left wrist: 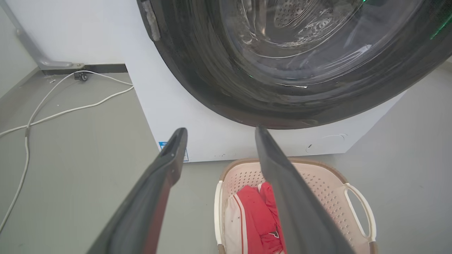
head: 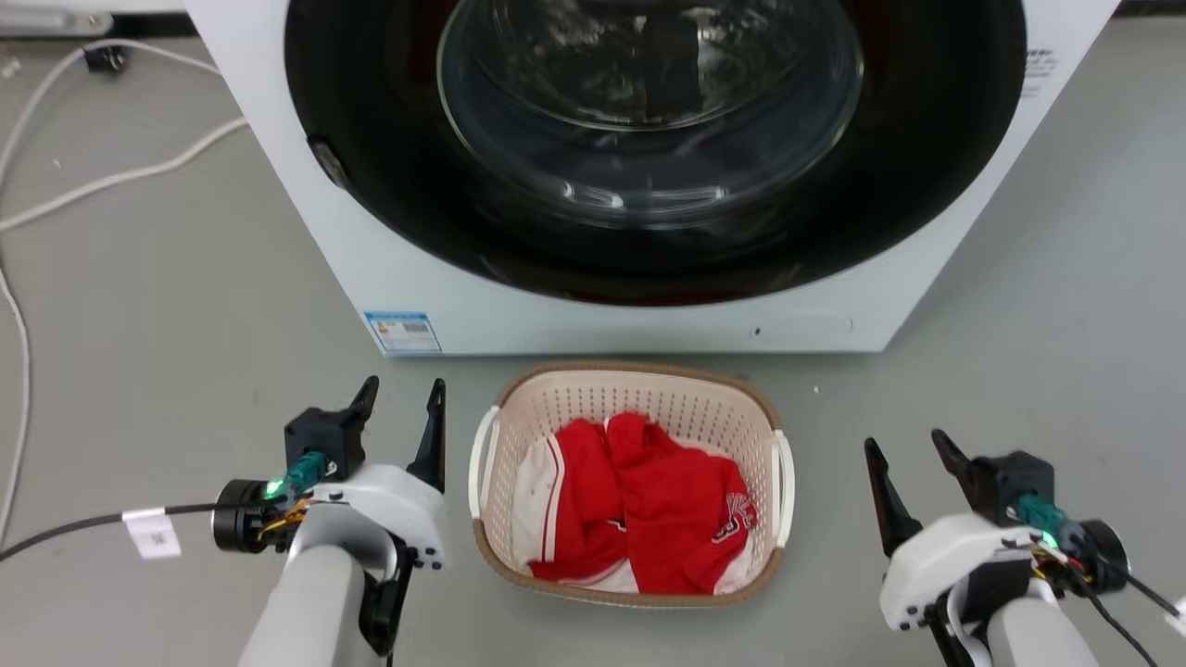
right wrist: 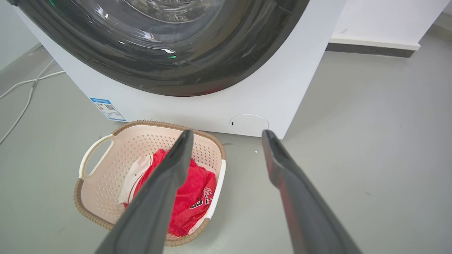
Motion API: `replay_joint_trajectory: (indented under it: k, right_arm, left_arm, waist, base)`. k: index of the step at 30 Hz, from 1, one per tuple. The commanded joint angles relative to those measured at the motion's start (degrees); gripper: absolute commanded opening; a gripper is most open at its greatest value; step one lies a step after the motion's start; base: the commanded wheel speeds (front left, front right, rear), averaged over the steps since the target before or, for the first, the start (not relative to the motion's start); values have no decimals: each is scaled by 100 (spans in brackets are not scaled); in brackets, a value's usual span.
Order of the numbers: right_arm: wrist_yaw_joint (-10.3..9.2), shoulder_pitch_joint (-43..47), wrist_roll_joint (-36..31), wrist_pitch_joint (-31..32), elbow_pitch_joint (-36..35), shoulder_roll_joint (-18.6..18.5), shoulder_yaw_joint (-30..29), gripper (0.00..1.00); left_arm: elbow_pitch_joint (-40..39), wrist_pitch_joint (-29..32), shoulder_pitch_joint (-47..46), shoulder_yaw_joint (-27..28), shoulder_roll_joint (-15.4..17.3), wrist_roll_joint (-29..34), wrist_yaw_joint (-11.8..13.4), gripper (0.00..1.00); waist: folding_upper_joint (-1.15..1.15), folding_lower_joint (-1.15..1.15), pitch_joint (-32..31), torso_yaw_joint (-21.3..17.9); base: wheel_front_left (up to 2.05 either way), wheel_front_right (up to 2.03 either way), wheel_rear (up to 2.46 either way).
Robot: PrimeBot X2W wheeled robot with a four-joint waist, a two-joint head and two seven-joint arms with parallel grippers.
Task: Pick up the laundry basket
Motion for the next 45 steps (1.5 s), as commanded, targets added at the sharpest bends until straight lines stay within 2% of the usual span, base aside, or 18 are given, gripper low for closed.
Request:
replay_joint_trajectory:
  k: [1, 16, 23, 30, 45]
  right_arm:
    - [-3, -218, 7, 10, 222, 0, 37, 100]
    - [-3, -2162, 827, -259, 2776, 2, 711, 100]
    - [-3, -2917, 1286, -366, 3638, 1, 1178, 100]
    - [-3, -3581, 1691, -398, 4130, 2, 1655, 100]
    - [-3, -4313, 2436, -326, 4517, 1, 2498, 100]
  left_arm:
    - [185, 28, -200, 5, 28, -38, -46, 100]
    - [2128, 325, -1780, -78, 315, -512, -263, 100]
    - [2851, 621, -2419, -263, 496, -693, -288, 100]
    - [3130, 878, -2989, -676, 599, -1021, -286, 100]
    - [3471, 1048, -3721, -1346, 765, -1557, -288, 100]
  waist:
    - [0, 0, 338, -72]
    - [0, 0, 1673, -271]
    - [0, 0, 2193, -379]
    - [0, 0, 2734, -415]
    - [0, 0, 3430, -451]
  base:
    - [0, 0, 0]
    - [0, 0, 0]
    - [0, 0, 0]
    - [0, 0, 0]
    - [0, 0, 0]
